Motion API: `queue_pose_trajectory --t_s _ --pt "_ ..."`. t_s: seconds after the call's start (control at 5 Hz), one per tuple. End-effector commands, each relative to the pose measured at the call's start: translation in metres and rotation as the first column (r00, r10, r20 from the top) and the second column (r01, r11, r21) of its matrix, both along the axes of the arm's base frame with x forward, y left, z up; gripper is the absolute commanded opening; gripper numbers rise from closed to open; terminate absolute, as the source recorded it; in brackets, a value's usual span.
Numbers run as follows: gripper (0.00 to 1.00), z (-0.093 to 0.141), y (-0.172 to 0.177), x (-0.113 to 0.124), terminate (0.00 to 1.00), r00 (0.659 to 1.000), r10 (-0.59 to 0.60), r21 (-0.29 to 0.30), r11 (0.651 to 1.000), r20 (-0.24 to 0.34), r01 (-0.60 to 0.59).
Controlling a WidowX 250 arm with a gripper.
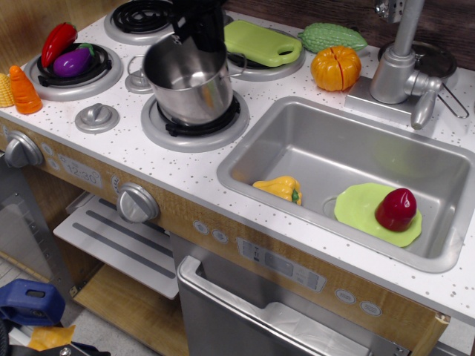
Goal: Put pot on stove which is near stove
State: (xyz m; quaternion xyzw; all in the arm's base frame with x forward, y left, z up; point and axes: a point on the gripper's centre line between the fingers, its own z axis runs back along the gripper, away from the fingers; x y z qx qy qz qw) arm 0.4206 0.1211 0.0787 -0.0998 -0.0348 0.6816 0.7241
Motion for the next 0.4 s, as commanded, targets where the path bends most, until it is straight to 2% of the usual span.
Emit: queue_pose_trajectory --t_s 0.0,0.2 --pt "1.0 0.0198 0.0042 0.0009 0.0 0.998 -0.009 0.004 1.0 0.064 0.009" --pt "1.0 0.0198 0.0042 0.0009 1.0 0.998 -0.009 0.004 1.0 0.064 0.009"
